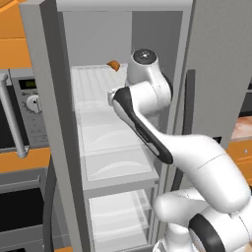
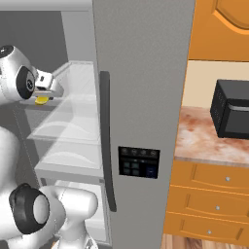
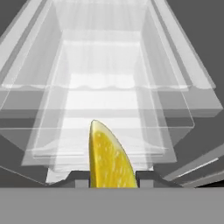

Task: Take the lemon wedge from the fridge and place it on the plate with fish on the dining counter.

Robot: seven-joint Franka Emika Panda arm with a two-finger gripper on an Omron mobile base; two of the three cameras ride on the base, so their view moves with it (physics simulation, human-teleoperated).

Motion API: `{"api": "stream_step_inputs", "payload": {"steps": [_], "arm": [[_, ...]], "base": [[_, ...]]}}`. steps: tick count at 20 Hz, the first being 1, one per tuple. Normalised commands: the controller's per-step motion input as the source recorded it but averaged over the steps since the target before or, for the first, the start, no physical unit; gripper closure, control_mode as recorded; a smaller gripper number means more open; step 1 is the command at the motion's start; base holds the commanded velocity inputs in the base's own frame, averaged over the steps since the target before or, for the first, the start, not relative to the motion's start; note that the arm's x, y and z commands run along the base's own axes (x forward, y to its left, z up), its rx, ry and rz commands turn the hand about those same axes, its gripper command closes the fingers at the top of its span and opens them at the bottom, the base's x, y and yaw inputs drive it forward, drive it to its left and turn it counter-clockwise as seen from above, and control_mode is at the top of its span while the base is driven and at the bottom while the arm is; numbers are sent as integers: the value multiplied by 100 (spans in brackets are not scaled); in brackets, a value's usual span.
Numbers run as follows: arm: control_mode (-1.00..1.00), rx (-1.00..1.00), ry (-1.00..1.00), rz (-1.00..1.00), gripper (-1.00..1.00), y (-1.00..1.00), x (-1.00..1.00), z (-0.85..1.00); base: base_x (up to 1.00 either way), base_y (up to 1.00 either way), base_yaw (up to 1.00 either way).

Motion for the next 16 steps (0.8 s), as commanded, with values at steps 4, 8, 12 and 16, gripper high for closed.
{"api": "stream_step_inputs", "payload": {"steps": [4,8,12,16], "arm": [[-100,3,-10,0,100,-67,-97,-35],[-100,0,-1,0,100,0,-3,0],[-100,0,6,0,100,-1,-19,-9],[100,0,0,0,100,0,0,0]], "base": [[0,0,0],[0,0,0],[0,0,0],[-97,-26,6]]}}
